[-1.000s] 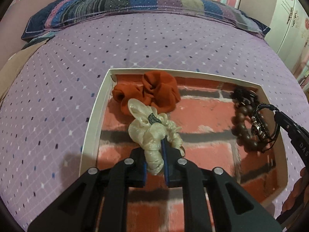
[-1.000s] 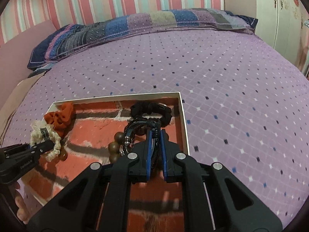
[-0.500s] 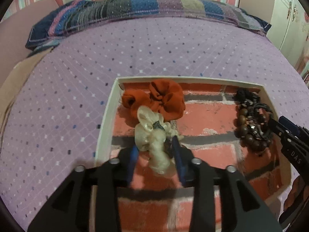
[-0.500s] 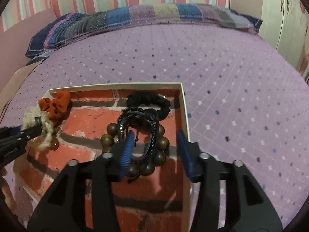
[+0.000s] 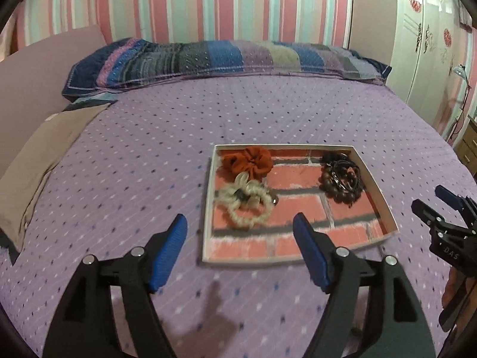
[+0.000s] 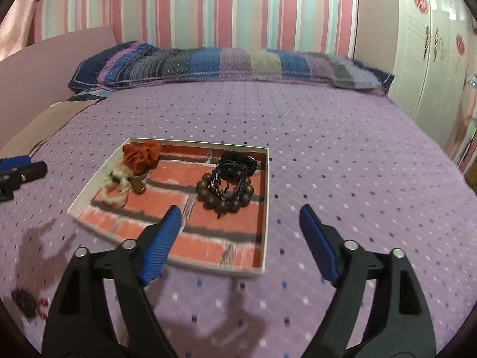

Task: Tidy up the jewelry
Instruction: 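Withdraw both tools toward the hair tie and red-string charm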

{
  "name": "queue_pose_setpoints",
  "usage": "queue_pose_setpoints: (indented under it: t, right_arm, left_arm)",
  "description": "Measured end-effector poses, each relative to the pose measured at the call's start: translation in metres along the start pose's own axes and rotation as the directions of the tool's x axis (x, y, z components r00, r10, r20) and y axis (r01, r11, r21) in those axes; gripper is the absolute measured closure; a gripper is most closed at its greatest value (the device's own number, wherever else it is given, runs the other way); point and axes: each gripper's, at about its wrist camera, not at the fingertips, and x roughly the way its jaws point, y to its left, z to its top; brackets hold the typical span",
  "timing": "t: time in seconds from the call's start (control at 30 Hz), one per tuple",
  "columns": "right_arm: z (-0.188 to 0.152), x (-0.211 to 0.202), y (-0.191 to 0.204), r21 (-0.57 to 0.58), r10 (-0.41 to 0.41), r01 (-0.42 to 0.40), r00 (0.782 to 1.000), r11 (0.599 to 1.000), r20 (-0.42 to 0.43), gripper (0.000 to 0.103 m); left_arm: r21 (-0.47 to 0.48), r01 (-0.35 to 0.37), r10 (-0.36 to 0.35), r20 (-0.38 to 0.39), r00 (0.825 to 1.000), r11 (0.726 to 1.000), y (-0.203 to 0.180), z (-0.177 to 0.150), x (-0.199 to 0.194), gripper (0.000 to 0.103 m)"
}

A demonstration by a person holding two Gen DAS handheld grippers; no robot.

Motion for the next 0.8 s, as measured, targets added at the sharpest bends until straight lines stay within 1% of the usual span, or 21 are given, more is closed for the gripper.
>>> queue_pose_setpoints:
  t: [0.03, 0.07, 0.1, 0.17, 0.27, 0.37, 0.53, 0.6, 0.8]
  right_arm:
    - [-0.005, -0.008, 0.002, -0.001, -0.001, 0.001, 1.000, 1.000, 0.009, 0.018]
    - [-0.013, -0.022, 0.005, -0.006, 0.007, -0.007, 1.000, 1.000, 0.021, 0.016]
    - [-0.019, -0.030, 0.006, -0.011, 0.009, -0.009, 1.000, 1.000, 0.026, 0.016]
    - [-0.032, -0.047, 0.010, -0.018, 0.010, -0.010, 0.999, 1.000, 0.033, 0.016]
    - [-0.049, -0.069, 0.016, -0.015, 0.016, -0.016, 0.999, 1.000, 0.041, 0.016]
    - [-0.067, -0.088, 0.022, -0.015, 0.017, -0.017, 0.999, 1.000, 0.048, 0.016]
    - [-0.095, -0.106, 0.032, 0.000, 0.026, -0.026, 0.999, 1.000, 0.047, 0.016]
    - [-0.109, -0.110, 0.039, 0.002, 0.024, -0.025, 0.999, 1.000, 0.043, 0.016]
    - [-0.143, -0.123, 0.058, 0.020, 0.014, -0.015, 0.999, 1.000, 0.051, 0.016]
  left_arm:
    - [0.001, -0.002, 0.002, 0.009, 1.000, 1.000, 0.004, -0.008, -0.012, 0.026]
    - [0.003, -0.012, 0.012, 0.022, 1.000, 1.000, 0.008, -0.016, -0.024, 0.021]
    - [0.002, -0.022, 0.022, 0.034, 0.999, 1.000, 0.011, -0.021, -0.031, 0.017]
    - [0.002, -0.040, 0.040, 0.054, 0.998, 0.999, 0.018, -0.039, -0.051, 0.017]
    - [-0.007, -0.059, 0.059, 0.064, 0.996, 0.998, 0.028, -0.061, -0.071, 0.017]
    - [-0.018, -0.061, 0.062, 0.072, 0.995, 0.998, 0.035, -0.084, -0.089, 0.017]
    - [-0.031, -0.085, 0.087, 0.080, 0.993, 0.996, 0.043, -0.120, -0.107, 0.016]
    - [-0.040, -0.095, 0.098, 0.081, 0.992, 0.995, 0.047, -0.136, -0.112, 0.010]
    - [-0.051, -0.098, 0.102, 0.077, 0.992, 0.994, 0.058, -0.172, -0.118, 0.008]
